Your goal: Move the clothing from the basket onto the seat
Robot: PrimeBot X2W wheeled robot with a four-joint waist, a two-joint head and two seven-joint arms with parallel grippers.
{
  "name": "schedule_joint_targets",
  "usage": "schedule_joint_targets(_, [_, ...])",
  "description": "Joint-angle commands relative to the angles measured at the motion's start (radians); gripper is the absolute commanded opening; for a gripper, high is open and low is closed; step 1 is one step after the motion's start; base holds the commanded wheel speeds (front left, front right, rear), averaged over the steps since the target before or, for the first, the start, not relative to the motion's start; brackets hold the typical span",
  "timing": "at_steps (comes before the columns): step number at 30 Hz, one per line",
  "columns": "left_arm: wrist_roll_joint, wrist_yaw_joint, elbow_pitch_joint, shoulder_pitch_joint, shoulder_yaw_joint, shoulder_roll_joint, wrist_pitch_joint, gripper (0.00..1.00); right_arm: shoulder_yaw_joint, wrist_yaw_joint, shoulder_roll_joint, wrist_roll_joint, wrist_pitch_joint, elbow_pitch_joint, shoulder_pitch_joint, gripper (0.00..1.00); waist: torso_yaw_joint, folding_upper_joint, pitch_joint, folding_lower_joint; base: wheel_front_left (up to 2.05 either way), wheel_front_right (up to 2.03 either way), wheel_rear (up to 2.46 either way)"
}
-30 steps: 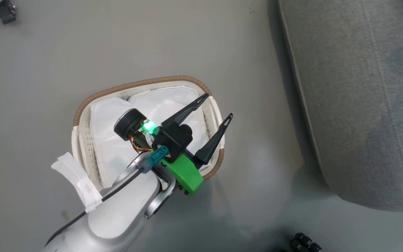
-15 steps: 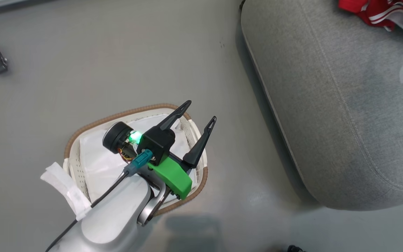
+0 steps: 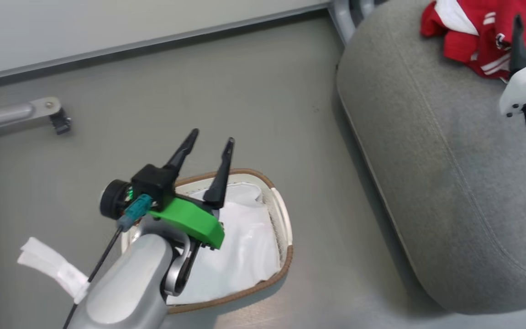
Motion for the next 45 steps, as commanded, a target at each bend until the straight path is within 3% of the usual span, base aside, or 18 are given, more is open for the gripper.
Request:
schedule_joint_targets(1, [0.005, 0.008, -0.008, 0.041, 0.03, 0.008, -0.002, 1.0, 0.008, -0.001, 0.016, 0.017, -0.004, -0.017, 0.033, 1.0, 0.078, 0.0, -0.064, 0.0001, 0.0, 0.0, 0.0])
schedule_joint_targets(12, [0.053, 0.019, -0.042, 0.201, 0.227, -0.004, -0.002, 1.0, 0.018, -0.001, 0.152, 0.089, -0.004, -0.224, 0.245, 1.0, 0.178, 0.0, -0.134, 0.0001, 0.0, 0.0, 0.0])
schedule_joint_targets(21, [0.088, 0.005, -0.075, 0.33, 0.36, -0.035, -0.002, 1.0, 0.025, -0.001, 0.246, 0.111, -0.005, -0.455, 0.515, 1.0, 0.201, 0.0, -0.168, 0.0001, 0.0, 0.0, 0.0])
schedule_joint_targets(32, [0.114, -0.023, -0.142, 0.485, 0.493, -0.085, -0.002, 1.0, 0.102, -0.001, 0.255, 0.208, -0.005, -0.634, 0.778, 1.0, 0.187, 0.0, -0.198, 0.0001, 0.0, 0.0, 0.0])
schedule_joint_targets(45, [0.171, -0.056, -0.136, 0.566, 0.541, -0.122, -0.002, 1.0, 0.122, -0.001, 0.255, 0.18, -0.005, -0.684, 0.864, 1.0, 0.186, 0.0, -0.211, 0.0001, 0.0, 0.0, 0.0])
